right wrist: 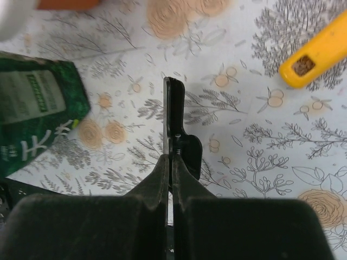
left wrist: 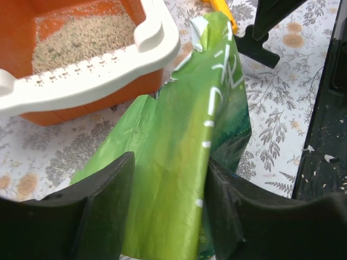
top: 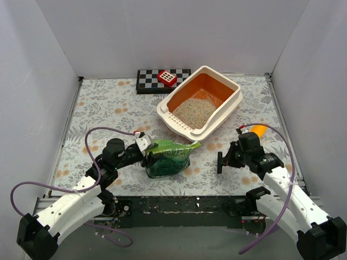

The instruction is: Fill the litter box with clean litter

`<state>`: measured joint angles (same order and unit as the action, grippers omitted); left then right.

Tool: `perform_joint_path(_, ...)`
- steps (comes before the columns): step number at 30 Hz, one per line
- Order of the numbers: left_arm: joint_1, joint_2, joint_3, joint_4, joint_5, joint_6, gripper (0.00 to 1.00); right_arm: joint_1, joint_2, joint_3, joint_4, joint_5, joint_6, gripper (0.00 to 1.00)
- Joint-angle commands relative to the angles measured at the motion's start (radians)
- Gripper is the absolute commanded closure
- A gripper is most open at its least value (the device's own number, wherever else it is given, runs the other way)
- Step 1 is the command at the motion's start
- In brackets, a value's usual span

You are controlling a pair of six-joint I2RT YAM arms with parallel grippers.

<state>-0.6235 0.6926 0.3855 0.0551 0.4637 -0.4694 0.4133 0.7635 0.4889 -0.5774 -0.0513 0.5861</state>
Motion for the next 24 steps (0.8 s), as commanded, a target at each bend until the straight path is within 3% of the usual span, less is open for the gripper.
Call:
perform_joint_path(1,0.007,-0.007,0.137,-0.150,-0.005,0.012,0.43,-0.004,0.011,0.172,-0.061,0.045,-0.081,0.99)
perform_joint_path(7,0.007,0.005,0.384,-0.377,0.023,0.008,0.23,-0.004,0.069,0.428,-0.134,0.076,-0.221,0.99)
perform_joint_path(12,0.007,0.116,0.649,-0.506,0.073,-0.101,0.15,-0.004,0.115,0.612,-0.111,-0.089,-0.334,0.99)
perform_joint_path(17,0.008,0.316,0.877,-0.512,0.193,-0.351,0.13,-0.002,0.166,0.781,-0.084,-0.267,-0.354,0.99)
perform_joint_path(21,0.010,0.425,0.932,-0.329,0.314,-0.558,0.13,-0.002,0.204,0.916,-0.072,-0.409,-0.373,0.99)
perform_joint_path(24,0.030,0.507,0.973,-0.239,0.332,-0.719,0.20,-0.002,0.237,0.997,-0.055,-0.484,-0.350,0.99)
